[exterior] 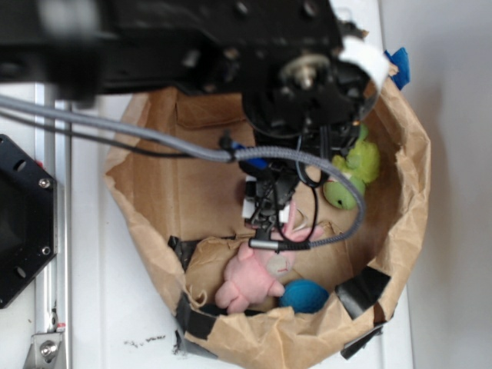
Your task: Grab the rock.
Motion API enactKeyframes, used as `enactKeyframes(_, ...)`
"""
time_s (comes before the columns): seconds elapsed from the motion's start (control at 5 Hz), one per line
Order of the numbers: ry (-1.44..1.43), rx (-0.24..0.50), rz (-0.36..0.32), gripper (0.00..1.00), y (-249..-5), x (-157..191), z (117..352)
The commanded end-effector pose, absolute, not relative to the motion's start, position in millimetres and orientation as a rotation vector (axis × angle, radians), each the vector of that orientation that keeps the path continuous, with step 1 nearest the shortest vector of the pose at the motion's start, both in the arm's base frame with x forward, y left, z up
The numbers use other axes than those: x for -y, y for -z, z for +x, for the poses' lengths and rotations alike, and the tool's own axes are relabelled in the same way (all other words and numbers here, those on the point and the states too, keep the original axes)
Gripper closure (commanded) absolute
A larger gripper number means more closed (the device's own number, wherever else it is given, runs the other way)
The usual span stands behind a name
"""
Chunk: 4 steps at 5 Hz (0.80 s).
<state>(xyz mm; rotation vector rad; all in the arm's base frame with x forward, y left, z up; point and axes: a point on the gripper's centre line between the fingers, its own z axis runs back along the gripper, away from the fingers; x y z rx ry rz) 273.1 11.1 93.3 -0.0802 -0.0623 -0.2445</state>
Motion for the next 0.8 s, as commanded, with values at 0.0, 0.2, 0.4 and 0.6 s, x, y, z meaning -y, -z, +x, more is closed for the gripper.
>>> enactKeyframes(0.0, 0.363, 0.128, -0.075, 0.0, -54.9, -5.5, 271.2)
enactKeyframes(0.2, 0.409, 0.135, -0.032, 0.0, -39.5, 1.6, 274.2)
enactKeyframes(0.4, 0.427, 0.129, -0.02, 0.0, -33.0, 5.2, 277.7)
enactKeyframes(0.6, 0.452, 0.126, -0.019, 0.0, -26.8, 9.8, 282.0)
